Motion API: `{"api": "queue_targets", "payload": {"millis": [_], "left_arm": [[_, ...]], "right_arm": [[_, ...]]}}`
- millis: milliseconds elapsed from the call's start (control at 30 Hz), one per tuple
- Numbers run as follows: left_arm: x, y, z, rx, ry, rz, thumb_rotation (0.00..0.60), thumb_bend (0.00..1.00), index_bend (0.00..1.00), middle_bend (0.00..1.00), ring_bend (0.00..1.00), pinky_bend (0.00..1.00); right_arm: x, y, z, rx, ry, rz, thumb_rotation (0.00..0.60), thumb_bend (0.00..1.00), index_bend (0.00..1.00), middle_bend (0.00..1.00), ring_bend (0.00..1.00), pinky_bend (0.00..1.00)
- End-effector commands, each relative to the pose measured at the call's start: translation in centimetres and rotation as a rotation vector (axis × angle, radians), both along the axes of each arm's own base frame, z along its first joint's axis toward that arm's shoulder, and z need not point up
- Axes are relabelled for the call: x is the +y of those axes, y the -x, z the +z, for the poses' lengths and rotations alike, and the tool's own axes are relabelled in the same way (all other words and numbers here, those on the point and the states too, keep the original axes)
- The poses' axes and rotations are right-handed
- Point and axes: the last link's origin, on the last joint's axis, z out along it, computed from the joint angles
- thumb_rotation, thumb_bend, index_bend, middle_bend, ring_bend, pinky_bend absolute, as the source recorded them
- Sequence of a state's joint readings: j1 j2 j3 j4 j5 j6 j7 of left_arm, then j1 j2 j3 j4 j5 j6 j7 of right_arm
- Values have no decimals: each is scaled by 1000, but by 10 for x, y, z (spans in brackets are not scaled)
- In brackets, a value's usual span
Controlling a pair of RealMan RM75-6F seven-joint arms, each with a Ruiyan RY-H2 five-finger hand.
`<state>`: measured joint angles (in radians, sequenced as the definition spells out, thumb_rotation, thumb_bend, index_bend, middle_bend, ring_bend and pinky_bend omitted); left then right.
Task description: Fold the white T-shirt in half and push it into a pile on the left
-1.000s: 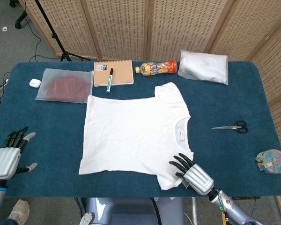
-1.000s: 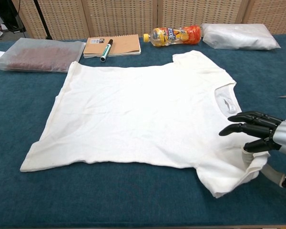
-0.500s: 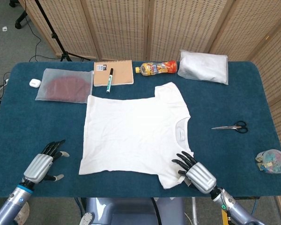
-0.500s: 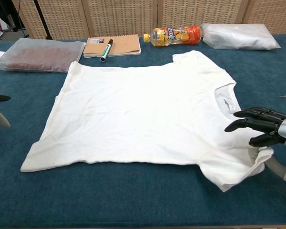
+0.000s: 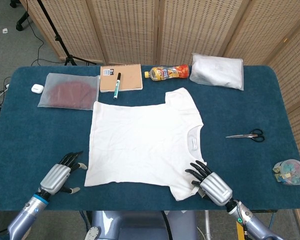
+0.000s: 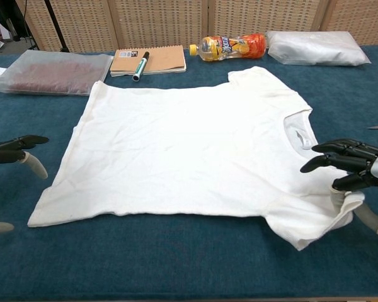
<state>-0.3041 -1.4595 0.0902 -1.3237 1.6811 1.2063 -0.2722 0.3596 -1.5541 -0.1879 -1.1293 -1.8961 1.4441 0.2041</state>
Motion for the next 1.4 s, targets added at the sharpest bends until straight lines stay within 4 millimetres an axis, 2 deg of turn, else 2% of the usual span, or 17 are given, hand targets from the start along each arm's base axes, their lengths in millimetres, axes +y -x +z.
{"api": "queue_targets", "payload": {"millis": [33,433,667,1033,1200,1400], "left_arm": [[2,-4,-6,-9,16,0,600,103,352,0,0,0],[7,-11,-29,-16,45,1,600,220,416,0,0,0],[8,-12,-31,-17,43,9,600,289,463,0,0,0],[11,-10,-29,-53,36,38,600,512,568,0,0,0],[12,-10,-30,-52,29,38,600,600,580,0,0,0],[12,-12,-31,-52,27,37,600,615,608,0,0,0]], "right_arm": [[0,0,0,0,1,-1,600,763,595,192,0,0],[0,1,2,-4,3,-3,600,775,595,192,0,0],[0,1,3,-2,9,1,600,775,595,192,0,0],[0,1,5,-12,8,-6,600,775,595,192,0,0],[1,0,5,-12,6,-3,600,775,595,192,0,0],[0,1,6,-14,8,-4,600,791,595,192,0,0]]}}
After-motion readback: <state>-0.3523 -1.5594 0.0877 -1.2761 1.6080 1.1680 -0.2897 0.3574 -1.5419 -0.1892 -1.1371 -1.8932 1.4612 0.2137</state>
